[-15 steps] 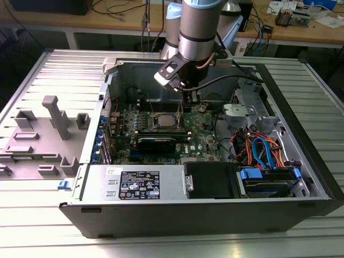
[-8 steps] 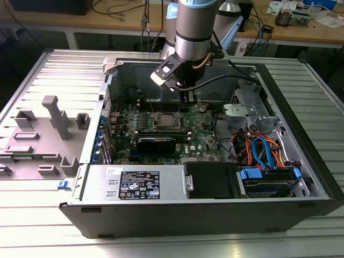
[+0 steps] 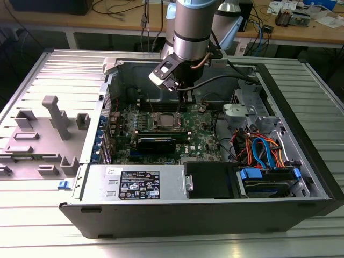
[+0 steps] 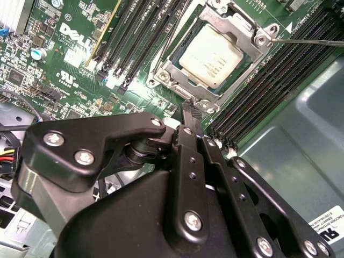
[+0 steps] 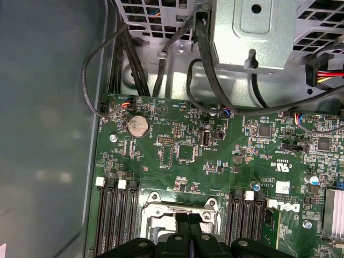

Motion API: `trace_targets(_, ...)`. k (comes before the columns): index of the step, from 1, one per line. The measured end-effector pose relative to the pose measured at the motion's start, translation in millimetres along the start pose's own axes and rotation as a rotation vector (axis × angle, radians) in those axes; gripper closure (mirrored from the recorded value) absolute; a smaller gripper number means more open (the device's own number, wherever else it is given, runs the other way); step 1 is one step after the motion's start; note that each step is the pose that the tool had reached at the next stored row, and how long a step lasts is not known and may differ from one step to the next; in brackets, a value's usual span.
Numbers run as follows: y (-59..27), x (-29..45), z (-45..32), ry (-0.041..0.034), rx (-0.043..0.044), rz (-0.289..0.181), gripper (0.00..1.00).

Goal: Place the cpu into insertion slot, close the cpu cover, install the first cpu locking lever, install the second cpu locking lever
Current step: 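Close the cpu cover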

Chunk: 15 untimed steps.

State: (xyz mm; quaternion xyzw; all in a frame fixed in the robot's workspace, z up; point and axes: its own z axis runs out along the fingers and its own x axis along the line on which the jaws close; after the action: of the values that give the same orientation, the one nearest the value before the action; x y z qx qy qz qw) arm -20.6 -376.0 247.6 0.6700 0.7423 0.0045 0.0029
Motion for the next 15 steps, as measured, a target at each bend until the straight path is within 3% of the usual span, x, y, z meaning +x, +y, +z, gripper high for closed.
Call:
trace_targets(8,-1.5,0.1,0.0,0.0004,0.0,0.0,0.89)
trace_targets(13,-26.8,2.7,1.5,0.0031,-0.0007,0.0,0.89)
trace_targets(15,-32.6,3.3,2.3,0.003,-0.0014,0.0,0.89)
